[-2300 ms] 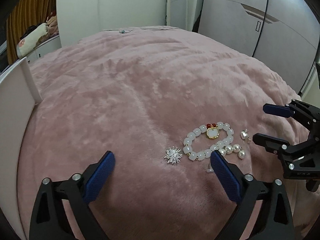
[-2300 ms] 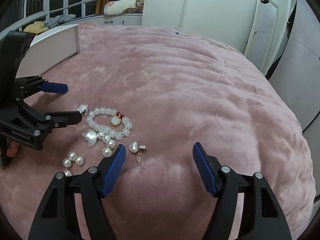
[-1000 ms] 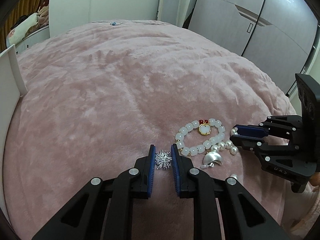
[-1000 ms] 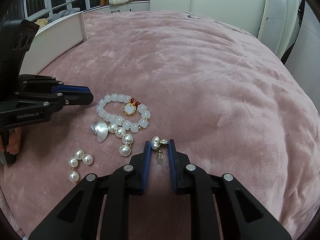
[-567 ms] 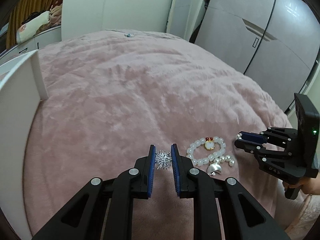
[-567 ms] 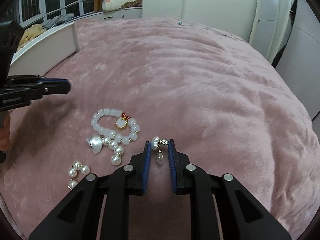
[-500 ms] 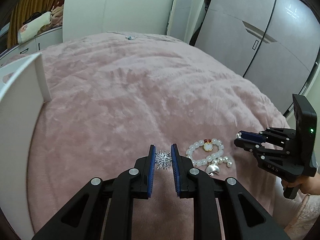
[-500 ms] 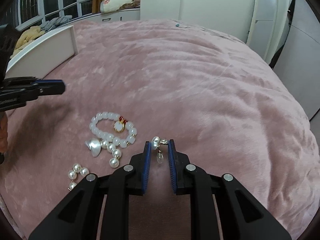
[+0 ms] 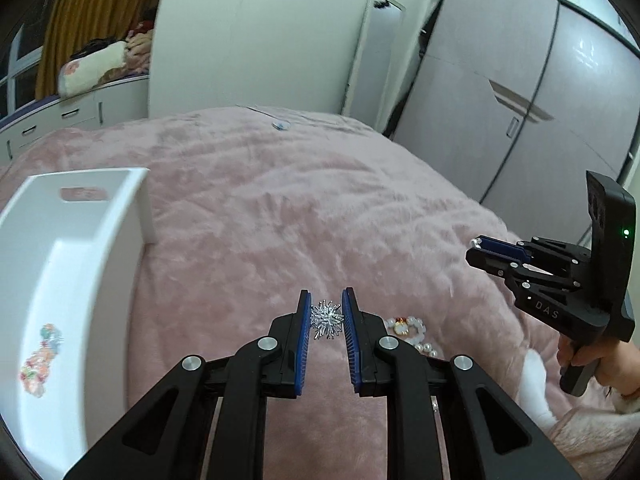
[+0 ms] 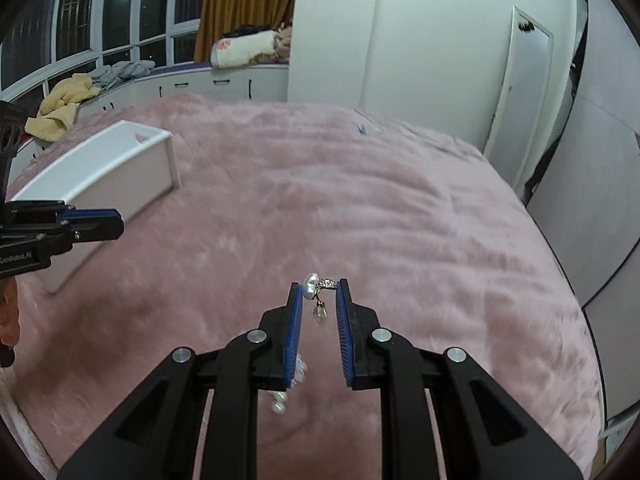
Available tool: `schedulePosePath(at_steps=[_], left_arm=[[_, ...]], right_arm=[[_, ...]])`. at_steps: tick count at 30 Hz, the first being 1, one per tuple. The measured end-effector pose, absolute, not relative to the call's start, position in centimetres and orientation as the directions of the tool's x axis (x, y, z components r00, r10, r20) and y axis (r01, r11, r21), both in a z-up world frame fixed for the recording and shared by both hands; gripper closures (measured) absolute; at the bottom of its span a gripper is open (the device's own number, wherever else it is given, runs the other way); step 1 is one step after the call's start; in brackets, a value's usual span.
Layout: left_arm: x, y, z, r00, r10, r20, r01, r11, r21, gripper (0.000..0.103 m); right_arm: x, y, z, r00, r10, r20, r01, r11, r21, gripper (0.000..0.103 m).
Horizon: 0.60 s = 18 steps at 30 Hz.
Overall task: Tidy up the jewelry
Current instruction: 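Carry brooch with left tool into white box while right tool carries pendant there, open both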
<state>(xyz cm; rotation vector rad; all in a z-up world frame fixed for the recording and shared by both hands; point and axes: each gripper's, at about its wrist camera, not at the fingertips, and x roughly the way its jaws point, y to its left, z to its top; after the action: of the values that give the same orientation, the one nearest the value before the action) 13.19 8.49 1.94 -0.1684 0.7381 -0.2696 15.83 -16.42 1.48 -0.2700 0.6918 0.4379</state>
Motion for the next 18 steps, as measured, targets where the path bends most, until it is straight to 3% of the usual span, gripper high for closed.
schedulePosePath(at_steps=[10, 16, 18], left_arm=[[10.9, 15.0, 6.7, 0.776, -0.236, -0.585, 0.094, 0.96, -0.263, 0.083], [9.5, 20.0, 7.8, 0.796, -0.129, -0.591, -0.013, 0.973, -0.23, 0.082], [9.3, 21.7, 7.6, 0.788, -0.046, -0.614, -0.073, 0.983, -0.166, 0.082]], right_arm=[[15.5, -9.2, 6.3, 0.69, 0.366, -0.624, -0.553, 0.824, -0.128, 0.085], [15.7, -3.7, 8.2, 0.662, 0.436, -0.61, -0.608, 0.788, -0.098, 0.085], [15.8, -1.1, 8.7, 0.647, 0.458, -0.609, -0.635, 0.767, -0.097, 0.085]])
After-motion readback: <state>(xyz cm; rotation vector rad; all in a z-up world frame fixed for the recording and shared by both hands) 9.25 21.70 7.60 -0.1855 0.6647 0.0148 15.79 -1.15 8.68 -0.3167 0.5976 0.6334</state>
